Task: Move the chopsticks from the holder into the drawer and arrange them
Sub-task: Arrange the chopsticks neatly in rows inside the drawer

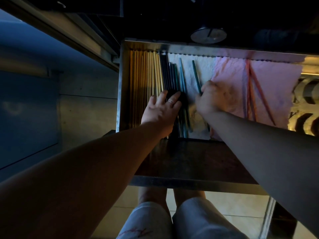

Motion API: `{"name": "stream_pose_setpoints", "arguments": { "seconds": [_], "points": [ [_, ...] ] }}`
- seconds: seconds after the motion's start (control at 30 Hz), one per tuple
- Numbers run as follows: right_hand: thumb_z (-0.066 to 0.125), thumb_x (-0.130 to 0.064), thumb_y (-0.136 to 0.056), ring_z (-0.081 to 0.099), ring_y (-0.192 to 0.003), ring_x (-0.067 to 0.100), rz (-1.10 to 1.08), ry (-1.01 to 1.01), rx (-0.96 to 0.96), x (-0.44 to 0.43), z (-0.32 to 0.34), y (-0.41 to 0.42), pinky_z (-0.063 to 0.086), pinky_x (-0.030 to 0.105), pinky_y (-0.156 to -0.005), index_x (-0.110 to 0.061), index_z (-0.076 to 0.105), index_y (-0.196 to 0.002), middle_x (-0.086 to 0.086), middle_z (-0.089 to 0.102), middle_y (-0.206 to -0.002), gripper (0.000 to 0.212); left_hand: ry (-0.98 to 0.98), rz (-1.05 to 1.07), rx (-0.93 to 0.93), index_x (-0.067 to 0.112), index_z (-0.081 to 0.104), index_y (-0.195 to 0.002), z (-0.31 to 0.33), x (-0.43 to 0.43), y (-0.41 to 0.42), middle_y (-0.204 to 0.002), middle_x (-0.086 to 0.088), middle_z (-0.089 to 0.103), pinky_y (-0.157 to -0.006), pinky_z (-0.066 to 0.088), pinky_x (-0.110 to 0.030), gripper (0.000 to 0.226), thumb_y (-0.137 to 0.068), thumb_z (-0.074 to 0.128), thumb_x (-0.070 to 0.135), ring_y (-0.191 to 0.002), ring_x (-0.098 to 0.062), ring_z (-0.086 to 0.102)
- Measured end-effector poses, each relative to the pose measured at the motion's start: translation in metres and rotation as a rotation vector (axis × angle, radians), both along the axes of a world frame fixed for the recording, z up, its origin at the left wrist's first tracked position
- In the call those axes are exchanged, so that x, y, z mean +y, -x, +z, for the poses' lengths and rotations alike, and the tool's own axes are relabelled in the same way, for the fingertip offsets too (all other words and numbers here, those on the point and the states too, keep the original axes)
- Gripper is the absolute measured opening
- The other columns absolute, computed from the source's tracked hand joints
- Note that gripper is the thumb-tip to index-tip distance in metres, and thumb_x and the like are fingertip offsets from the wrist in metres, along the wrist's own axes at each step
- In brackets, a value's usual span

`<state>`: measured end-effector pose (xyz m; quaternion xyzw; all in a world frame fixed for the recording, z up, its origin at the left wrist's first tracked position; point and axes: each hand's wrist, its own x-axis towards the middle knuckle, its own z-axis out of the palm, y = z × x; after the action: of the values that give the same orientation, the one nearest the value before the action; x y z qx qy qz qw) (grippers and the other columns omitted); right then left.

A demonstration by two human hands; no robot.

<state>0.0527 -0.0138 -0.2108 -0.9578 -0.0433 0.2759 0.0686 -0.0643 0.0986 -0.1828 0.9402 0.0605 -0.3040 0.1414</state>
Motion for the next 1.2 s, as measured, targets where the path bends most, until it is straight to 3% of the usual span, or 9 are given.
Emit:
{"name": "stream_pose_setpoints", "arguments": {
  "seconds": [0.07,0.13,0.2,0.3,0.4,0.6,0.8,1.0,1.2],
  "points": [
    [0.060,-0.020,-0.087,0.060,-0.105,0.034,0.056,-0.115,-0.049,0.006,0.004,0.004,0.048,0.036,-0.087,-0.005,0.059,-0.111,0.018,0.064,-0.111,0.028,-0.003,-0.004,-0.004,0.030,0.025,-0.148,-0.002,0.001,0.002,-0.163,0.007,-0.001,-0.111,0.019,-0.055,0.076,-0.083,0.061,0.012,-0.146,-0.032,0.004],
    [0.061,-0.016,-0.085,0.063,-0.098,0.030,0.043,-0.239,-0.008,0.013,0.009,0.005,0.049,0.032,-0.081,-0.008,0.064,-0.101,0.013,0.069,-0.103,0.018,-0.011,-0.021,-0.015,0.030,0.025,-0.149,-0.002,0.001,0.005,-0.163,0.007,0.001,-0.110,0.023,-0.054,0.076,-0.084,0.061,0.014,-0.145,-0.031,0.006],
    [0.065,-0.017,-0.083,0.066,-0.094,0.023,0.052,-0.250,0.077,0.019,0.011,0.008,0.046,0.023,-0.074,-0.011,0.070,-0.093,0.007,0.072,-0.100,0.013,-0.022,-0.017,-0.035,0.030,0.024,-0.149,-0.003,0.003,0.007,-0.163,0.007,0.003,-0.108,0.026,-0.051,0.076,-0.084,0.061,0.016,-0.145,-0.030,0.010],
    [0.069,-0.021,-0.082,0.068,-0.084,0.022,0.077,-0.210,0.141,0.025,0.010,0.011,0.047,0.023,-0.068,-0.009,0.072,-0.083,0.007,0.074,-0.091,0.012,-0.013,-0.017,-0.023,0.029,0.025,-0.149,-0.002,0.005,0.009,-0.163,0.007,0.004,-0.106,0.028,-0.050,0.072,-0.086,0.057,0.016,-0.145,-0.027,0.012],
    [0.072,-0.024,-0.082,0.061,-0.072,0.014,0.039,-0.199,0.135,0.025,0.008,0.011,0.039,0.017,-0.057,-0.016,0.072,-0.080,-0.001,0.070,-0.079,0.009,0.006,-0.020,0.006,0.030,0.025,-0.150,-0.001,0.007,0.009,-0.163,0.008,0.002,-0.108,0.026,-0.050,0.071,-0.088,0.055,0.015,-0.146,-0.026,0.010],
    [0.067,-0.022,-0.086,0.057,-0.071,0.012,-0.057,-0.274,0.136,0.021,0.006,0.010,0.039,0.020,-0.058,-0.014,0.071,-0.084,0.001,0.070,-0.083,0.009,0.016,0.038,-0.024,0.029,0.021,-0.151,-0.002,0.004,0.008,-0.163,0.006,0.004,-0.110,0.025,-0.050,0.072,-0.088,0.054,0.015,-0.146,-0.026,0.010],
    [0.057,-0.017,-0.090,0.065,-0.094,0.019,-0.078,-0.260,0.030,0.020,0.008,0.012,0.035,0.016,-0.067,-0.018,0.073,-0.096,0.001,0.073,-0.102,0.018,-0.010,-0.038,0.052,0.029,-0.009,-0.154,-0.012,0.001,0.004,-0.160,0.009,-0.024,-0.116,0.002,-0.053,0.089,-0.091,0.051,0.014,-0.148,-0.025,-0.015],
    [0.052,-0.014,-0.091,0.064,-0.107,0.019,-0.127,-0.319,0.154,0.022,0.009,0.011,0.044,0.019,-0.089,-0.017,0.072,-0.108,0.003,0.071,-0.115,0.026,0.001,-0.053,0.081,0.028,-0.014,-0.153,-0.014,0.001,0.004,-0.158,0.008,-0.028,-0.116,0.003,-0.054,0.091,-0.091,0.051,0.015,-0.147,-0.023,-0.020],
    [0.055,-0.016,-0.090,0.064,-0.104,0.018,-0.110,-0.293,0.137,0.015,0.007,0.013,0.037,0.013,-0.078,-0.018,0.072,-0.104,0.001,0.071,-0.110,0.023,-0.001,-0.028,0.085,0.029,-0.013,-0.153,-0.012,-0.001,0.003,-0.158,0.010,-0.027,-0.116,0.004,-0.053,0.089,-0.092,0.051,0.016,-0.147,-0.023,-0.019]
  ]
}}
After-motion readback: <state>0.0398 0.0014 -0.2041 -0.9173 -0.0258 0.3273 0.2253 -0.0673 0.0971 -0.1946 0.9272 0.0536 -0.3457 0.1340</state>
